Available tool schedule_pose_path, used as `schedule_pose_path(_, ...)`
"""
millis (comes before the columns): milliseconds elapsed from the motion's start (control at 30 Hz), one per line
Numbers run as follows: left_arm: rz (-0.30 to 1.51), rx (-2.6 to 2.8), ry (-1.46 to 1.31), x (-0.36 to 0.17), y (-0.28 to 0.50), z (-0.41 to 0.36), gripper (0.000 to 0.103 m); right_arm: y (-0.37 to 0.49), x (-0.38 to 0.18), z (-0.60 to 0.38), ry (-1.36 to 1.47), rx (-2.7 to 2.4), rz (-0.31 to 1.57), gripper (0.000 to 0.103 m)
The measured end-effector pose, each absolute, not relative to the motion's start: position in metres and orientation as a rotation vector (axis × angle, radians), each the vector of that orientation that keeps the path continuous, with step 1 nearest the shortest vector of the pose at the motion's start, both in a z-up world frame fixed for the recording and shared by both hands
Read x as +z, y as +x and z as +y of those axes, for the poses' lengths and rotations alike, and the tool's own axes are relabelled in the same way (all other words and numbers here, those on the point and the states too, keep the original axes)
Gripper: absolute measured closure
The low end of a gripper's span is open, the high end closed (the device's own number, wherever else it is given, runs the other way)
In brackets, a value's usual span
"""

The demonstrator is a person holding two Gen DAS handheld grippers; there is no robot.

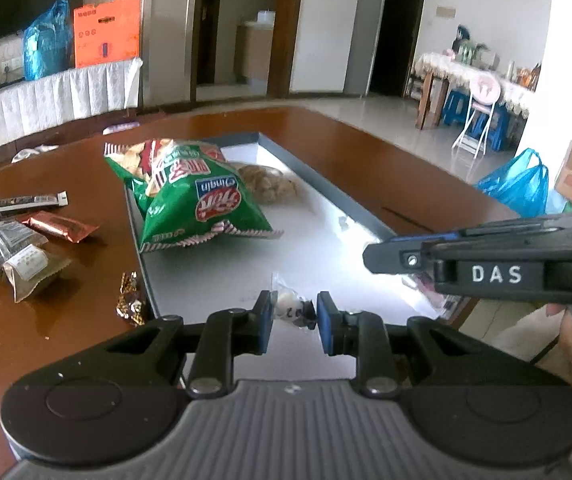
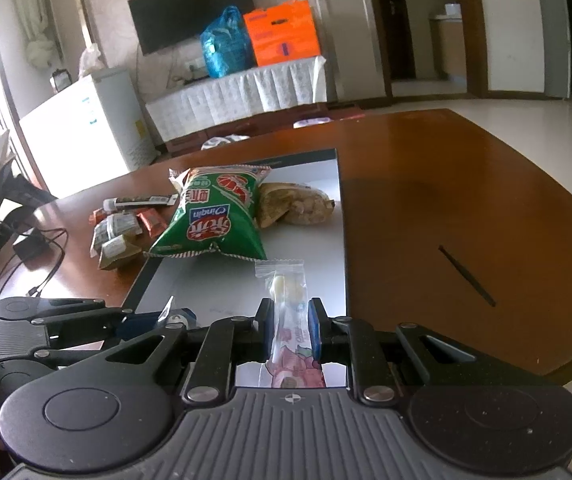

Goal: Organize snacks
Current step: 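Carry both held packets over the white box with both tools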

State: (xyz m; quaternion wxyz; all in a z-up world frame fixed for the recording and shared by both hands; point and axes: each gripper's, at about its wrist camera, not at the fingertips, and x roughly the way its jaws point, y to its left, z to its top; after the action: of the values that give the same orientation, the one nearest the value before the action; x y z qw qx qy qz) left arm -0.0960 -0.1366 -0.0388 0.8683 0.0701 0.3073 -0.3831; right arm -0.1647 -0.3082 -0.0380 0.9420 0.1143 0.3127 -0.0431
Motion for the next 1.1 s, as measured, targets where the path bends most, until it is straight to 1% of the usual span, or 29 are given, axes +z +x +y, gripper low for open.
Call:
schedule_pose_path(100,0.627,-0.79,0.169,-0.048,-0.093,-0.137,0.081,-0.162,-0.04,-0.304,0.209,-0.089,0.637,0.083)
schedule_pose_path(267,0.609,-0.845,0.133,-0.039,-0.089,-0.136,0.081,-0.157,-0.041,-0.304,0.21,-0.096,0.639,0.082)
schedule_pose_path(433,0.563,-0.862,0.171,-0.034,-0.087,-0.138,0.081,-0.153,-0.042,-0.303,0.22,-0.103,0.634,0.082)
schedule_pose_path(1100,0.582,-0.957,0.218,-0.048,-0.098,-0.148,0.081,-0.156,-0.04,-0.304,0.213,-0.107,0.624,0.081)
